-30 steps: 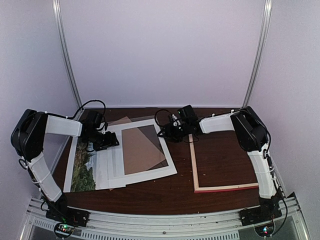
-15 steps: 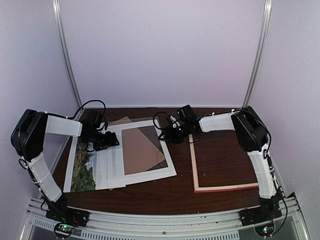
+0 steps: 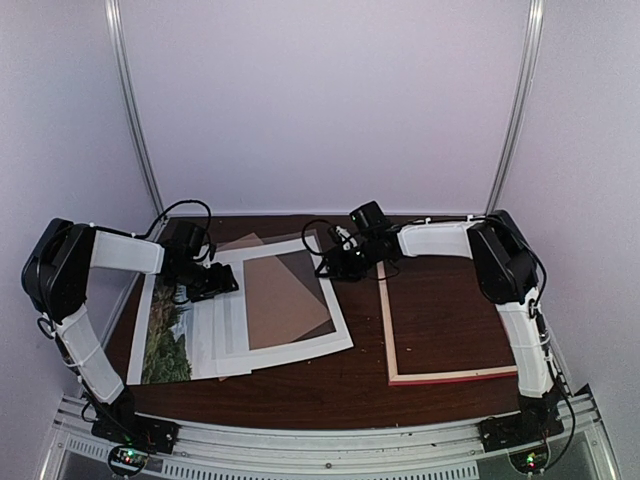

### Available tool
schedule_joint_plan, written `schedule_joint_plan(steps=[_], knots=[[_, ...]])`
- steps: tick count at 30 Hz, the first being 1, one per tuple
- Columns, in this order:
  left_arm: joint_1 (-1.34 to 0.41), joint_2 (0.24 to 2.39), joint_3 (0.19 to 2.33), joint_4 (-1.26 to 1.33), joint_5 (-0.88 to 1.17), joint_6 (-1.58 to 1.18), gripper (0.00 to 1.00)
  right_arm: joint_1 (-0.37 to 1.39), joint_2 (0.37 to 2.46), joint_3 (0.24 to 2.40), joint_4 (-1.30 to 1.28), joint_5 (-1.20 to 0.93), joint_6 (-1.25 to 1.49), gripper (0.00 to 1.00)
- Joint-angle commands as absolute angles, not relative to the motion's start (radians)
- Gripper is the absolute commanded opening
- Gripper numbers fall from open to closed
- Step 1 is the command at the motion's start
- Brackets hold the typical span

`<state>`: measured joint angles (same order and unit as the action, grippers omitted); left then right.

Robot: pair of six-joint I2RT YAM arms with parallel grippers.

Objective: Put the photo into the frame
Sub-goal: Pick up the glass panel from the mat board.

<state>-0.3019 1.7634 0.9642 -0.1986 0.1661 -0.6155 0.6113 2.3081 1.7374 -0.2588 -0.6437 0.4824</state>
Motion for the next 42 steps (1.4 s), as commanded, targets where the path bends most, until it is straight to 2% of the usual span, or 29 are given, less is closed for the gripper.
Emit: schedule_joint_plan(steps=[1,17,30,42], knots=[[-0.302,1.779,0.94,-0.172,0.211,-0.608,0.79,0.642,2.256,1.788,-0.31,-0.627,0.422,0.52],[-0.304,1.778,0.936,-0.164,0.219,-0.604,0.8,0.689,2.279,1.903,-0.499,-0.483,0.276,0.58],[-0.304,1.776,0.936,-0.162,0.224,-0.601,0.79,0.702,2.297,1.948,-0.543,-0.471,0.246,0.62],[-0.304,1.766,0.919,-0.131,0.24,-0.604,0.79,0.677,2.271,1.858,-0.397,-0.599,0.39,0.52]])
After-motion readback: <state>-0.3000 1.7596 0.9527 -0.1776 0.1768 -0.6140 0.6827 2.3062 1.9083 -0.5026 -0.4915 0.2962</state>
